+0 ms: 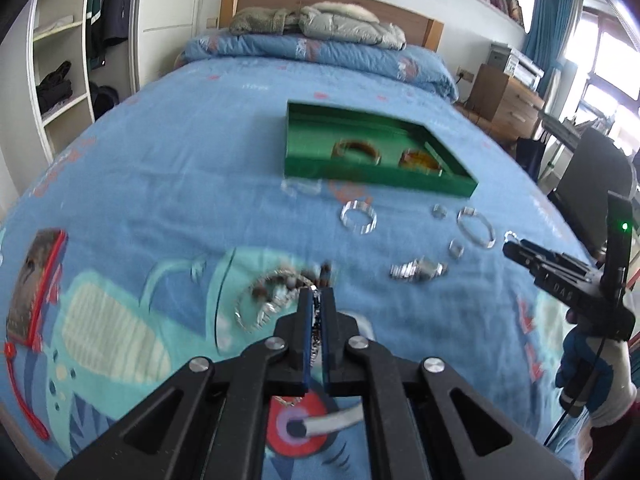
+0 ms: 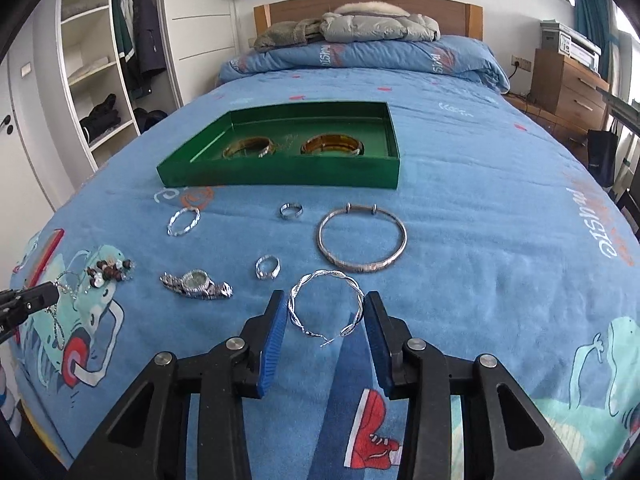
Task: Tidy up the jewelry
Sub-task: 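Carry the necklace and twisted bangle over the green tray and lower them, then open both grippers to drop the items in the tray and withdraw, then grasp the brown bead bracelet with the left gripper while the right gripper grasps the silver watch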
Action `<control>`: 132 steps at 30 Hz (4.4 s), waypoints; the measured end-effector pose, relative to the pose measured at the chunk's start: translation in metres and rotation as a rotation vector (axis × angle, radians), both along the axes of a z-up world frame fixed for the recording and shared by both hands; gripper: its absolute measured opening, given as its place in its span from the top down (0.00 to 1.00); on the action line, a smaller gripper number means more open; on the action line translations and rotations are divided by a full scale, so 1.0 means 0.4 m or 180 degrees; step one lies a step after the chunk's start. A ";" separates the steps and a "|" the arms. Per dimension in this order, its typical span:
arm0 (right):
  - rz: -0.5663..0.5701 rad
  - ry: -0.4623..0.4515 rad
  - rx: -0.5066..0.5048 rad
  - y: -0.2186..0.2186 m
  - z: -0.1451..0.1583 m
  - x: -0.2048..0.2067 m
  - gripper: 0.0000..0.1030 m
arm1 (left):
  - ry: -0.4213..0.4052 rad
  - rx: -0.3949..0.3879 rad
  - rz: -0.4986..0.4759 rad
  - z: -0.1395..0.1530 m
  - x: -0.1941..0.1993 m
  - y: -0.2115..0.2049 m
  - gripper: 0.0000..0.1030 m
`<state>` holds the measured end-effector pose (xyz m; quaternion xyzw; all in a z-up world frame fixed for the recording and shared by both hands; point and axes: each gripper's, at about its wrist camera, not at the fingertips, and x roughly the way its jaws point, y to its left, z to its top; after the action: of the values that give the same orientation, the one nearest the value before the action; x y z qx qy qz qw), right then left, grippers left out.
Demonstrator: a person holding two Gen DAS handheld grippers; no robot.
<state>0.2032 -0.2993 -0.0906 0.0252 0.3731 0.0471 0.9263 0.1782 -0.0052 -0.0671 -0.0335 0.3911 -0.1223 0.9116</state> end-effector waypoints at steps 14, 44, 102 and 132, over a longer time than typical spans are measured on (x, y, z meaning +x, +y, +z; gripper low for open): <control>0.0019 -0.0308 0.0066 -0.005 0.156 0.448 0.62 | -0.0403 -0.0221 -0.0237 0.172 0.497 -0.148 0.97; -0.0012 0.0669 -0.0337 0.012 -0.064 0.739 0.62 | 0.0387 0.0172 -0.0074 -0.118 0.834 -0.206 0.97; -0.0019 0.0123 -0.0063 0.028 0.107 -0.003 0.46 | -0.0462 0.1040 0.0666 0.063 0.072 -0.022 0.71; -0.0286 0.0080 0.0059 -0.007 0.130 -0.196 0.46 | -0.0248 0.0674 0.0521 0.001 -0.100 0.148 0.66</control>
<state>0.1246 -0.3023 -0.0387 0.0510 0.3828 0.0086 0.9224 0.1384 0.0539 -0.0666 0.0358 0.3621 -0.0068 0.9314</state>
